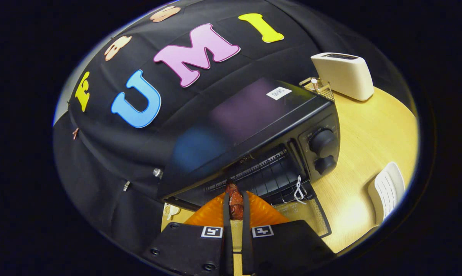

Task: Open the toaster oven, put the food inside, and close the toaster oven door.

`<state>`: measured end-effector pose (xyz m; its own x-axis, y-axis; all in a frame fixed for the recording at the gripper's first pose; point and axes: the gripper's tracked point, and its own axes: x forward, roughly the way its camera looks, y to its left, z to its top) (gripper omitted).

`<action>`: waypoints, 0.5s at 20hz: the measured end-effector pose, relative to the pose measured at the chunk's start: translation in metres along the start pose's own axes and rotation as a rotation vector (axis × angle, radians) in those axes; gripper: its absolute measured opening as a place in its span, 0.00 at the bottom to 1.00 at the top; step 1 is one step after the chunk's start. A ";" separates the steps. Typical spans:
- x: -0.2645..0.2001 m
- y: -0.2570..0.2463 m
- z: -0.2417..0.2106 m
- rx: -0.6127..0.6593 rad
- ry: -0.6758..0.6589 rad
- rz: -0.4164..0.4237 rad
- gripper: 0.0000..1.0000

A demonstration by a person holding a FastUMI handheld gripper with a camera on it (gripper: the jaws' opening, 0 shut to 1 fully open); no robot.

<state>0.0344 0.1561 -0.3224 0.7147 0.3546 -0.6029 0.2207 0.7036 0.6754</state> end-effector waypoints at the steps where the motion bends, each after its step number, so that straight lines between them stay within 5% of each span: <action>1: 0.005 -0.002 0.000 0.028 -0.002 -0.004 0.13; 10: 0.042 -0.008 0.005 0.131 -0.037 -0.011 0.13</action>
<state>0.0662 0.1620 -0.3512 0.7351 0.3232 -0.5959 0.3111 0.6202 0.7201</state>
